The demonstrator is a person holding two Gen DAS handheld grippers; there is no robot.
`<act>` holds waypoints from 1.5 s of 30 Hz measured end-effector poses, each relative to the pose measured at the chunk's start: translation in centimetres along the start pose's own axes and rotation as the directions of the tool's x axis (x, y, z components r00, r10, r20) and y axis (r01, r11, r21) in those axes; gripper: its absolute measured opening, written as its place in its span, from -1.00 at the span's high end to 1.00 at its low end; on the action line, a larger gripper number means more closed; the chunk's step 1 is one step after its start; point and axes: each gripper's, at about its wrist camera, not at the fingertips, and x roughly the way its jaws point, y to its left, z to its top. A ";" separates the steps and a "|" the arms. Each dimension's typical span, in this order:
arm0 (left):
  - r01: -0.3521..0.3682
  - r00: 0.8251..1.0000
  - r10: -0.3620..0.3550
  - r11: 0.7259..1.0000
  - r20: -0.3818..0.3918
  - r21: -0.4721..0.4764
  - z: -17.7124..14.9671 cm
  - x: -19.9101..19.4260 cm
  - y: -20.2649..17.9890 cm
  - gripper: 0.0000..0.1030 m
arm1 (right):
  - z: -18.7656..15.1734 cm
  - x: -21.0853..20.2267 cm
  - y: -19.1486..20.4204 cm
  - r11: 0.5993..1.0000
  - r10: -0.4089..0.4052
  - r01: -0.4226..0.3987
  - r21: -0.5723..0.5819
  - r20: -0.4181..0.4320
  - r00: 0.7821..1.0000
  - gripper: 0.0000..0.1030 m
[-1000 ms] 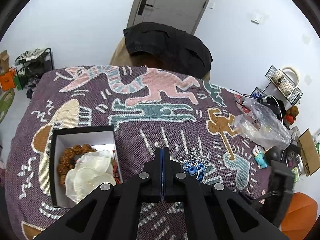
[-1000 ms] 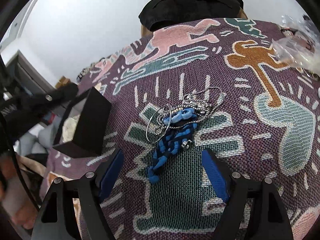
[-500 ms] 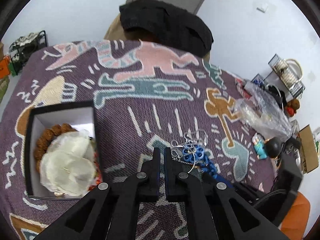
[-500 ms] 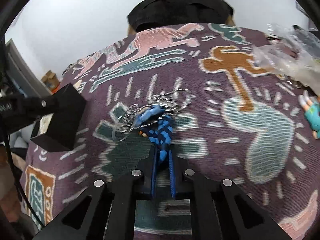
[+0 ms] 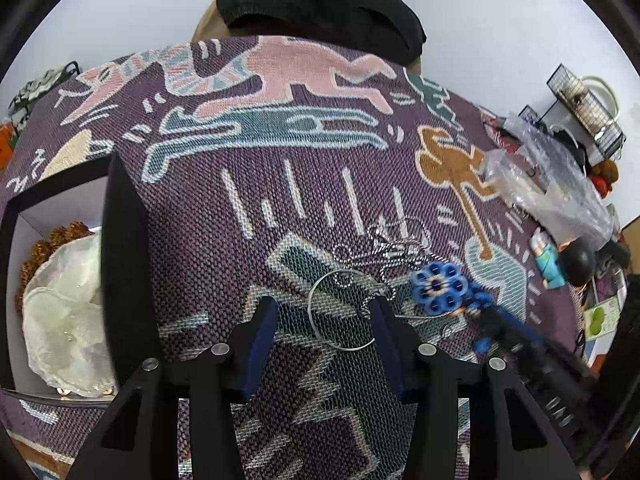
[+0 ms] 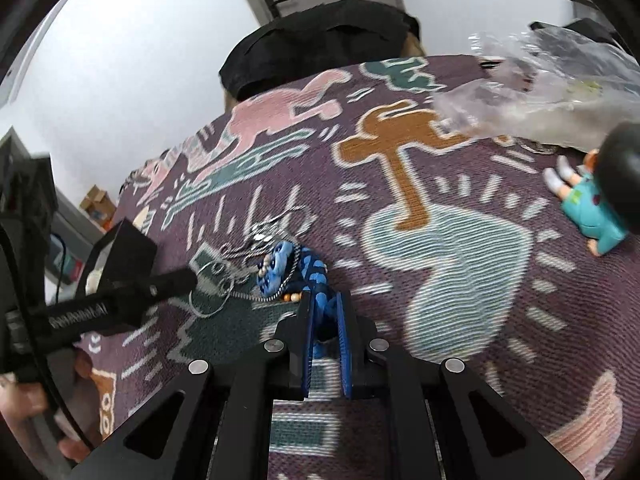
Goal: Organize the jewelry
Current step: 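Grasp the blue beaded keychain with the right tool, then grasp the silver hoop earring with the left tool while the right tool lifts the keychain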
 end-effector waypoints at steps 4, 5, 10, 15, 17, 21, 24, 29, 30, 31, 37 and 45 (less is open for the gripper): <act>-0.019 1.000 0.020 0.998 -0.016 0.051 -0.3 0.7 -1.0 -0.06 | 0.2 -0.9 -1.7 0.999 -0.018 0.017 0.045 0.027 0.999 0.78; -0.026 1.000 0.027 0.998 -0.015 0.065 -0.4 0.8 -1.3 -0.11 | 0.3 -1.1 -2.1 0.998 -0.020 0.018 0.053 0.031 0.999 0.78; -0.029 1.000 0.029 0.993 0.002 0.118 -0.8 0.7 -2.3 -0.41 | 0.5 -1.7 -3.5 0.996 -0.030 0.026 0.083 0.050 0.998 0.78; -0.057 0.998 0.058 0.982 -0.005 0.182 -1.0 1.2 -3.5 -0.43 | 0.5 -1.9 -4.0 0.995 -0.023 0.017 0.095 0.056 0.998 0.78; -0.069 0.997 0.073 0.976 -0.011 0.208 -1.2 1.6 -4.0 -0.43 | 0.5 -1.9 -4.0 0.995 -0.019 0.014 0.097 0.054 0.998 0.78; -0.090 0.996 0.094 0.965 -0.006 0.248 -1.5 2.0 -4.8 -0.43 | 0.3 -2.0 -4.1 0.995 -0.015 0.009 0.098 0.052 0.999 0.78; -0.118 0.993 0.120 0.957 0.007 0.264 -1.4 2.4 -5.1 -0.43 | 0.2 -2.1 -4.0 0.995 -0.011 0.006 0.096 0.051 0.999 0.78; -0.134 0.991 0.130 0.948 0.034 0.287 -1.3 2.7 -5.2 -0.41 | 0.2 -2.3 -3.7 0.998 -0.001 -0.001 0.062 0.039 0.999 0.78; -0.133 0.991 0.127 0.948 0.040 0.289 -1.3 2.7 -5.2 -0.28 | 0.2 -2.2 -3.7 0.999 0.000 -0.001 0.051 0.031 1.000 0.78; -0.136 0.991 0.127 0.947 0.050 0.290 -1.2 2.6 -5.1 -0.02 | 0.1 -2.1 -3.7 0.999 -0.001 0.000 0.048 0.024 1.000 0.78; -0.135 0.991 0.125 0.948 0.053 0.289 -1.2 2.3 -5.0 0.00 | -0.4 -1.0 -5.2 0.996 0.038 -0.035 0.077 -0.040 0.998 0.70; -0.117 0.991 0.097 0.960 0.090 0.254 -0.9 0.6 -4.2 0.00 | -0.1 -1.9 -6.1 0.992 0.068 -0.064 0.111 -0.035 0.997 0.18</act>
